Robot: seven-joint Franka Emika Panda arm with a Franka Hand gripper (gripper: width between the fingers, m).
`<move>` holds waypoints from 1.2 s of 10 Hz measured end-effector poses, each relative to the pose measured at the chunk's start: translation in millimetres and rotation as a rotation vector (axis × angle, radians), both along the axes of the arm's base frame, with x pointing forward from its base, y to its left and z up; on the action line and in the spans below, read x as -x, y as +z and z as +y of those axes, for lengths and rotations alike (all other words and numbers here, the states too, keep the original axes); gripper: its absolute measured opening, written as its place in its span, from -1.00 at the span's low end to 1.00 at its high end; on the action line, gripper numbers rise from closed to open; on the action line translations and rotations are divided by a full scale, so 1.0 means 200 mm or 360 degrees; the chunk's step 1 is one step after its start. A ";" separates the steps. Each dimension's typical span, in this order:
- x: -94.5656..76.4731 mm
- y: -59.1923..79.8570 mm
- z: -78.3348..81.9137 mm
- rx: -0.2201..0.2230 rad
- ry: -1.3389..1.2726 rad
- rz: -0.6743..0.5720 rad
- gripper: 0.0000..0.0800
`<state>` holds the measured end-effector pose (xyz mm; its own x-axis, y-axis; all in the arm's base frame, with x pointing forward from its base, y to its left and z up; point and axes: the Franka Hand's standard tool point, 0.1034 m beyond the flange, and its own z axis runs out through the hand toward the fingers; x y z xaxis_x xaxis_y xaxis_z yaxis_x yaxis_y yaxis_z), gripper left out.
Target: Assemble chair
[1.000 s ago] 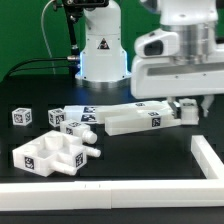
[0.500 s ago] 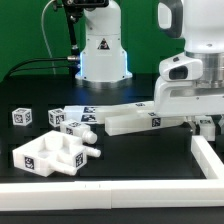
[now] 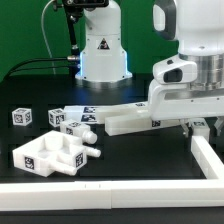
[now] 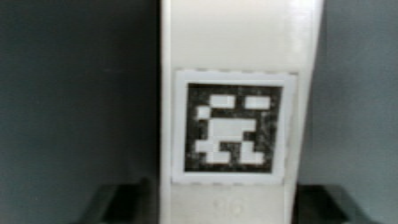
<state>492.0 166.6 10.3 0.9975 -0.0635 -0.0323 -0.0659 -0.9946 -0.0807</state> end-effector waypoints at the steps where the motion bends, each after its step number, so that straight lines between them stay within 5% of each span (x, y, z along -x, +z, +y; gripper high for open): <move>1: 0.00 0.00 0.00 0.0000 0.0000 0.0000 0.22; 2: 0.00 0.01 -0.01 0.0000 0.0003 -0.0001 0.54; 4: -0.06 0.17 -0.16 -0.0019 0.0082 0.0040 0.61; 6: -0.13 0.25 -0.31 -0.0033 0.0135 0.0016 0.62; 11: -0.14 0.25 -0.33 -0.0037 0.0136 0.0021 0.62; 12: -0.15 0.22 -0.43 -0.0070 -0.0013 0.0039 0.62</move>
Offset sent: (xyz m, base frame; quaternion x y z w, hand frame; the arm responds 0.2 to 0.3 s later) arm 0.0125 -0.0459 0.0642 0.0395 -0.0621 -0.0287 0.9969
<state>522.4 81.1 54.0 0.9958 -0.0694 -0.0599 -0.0763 -0.9895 -0.1226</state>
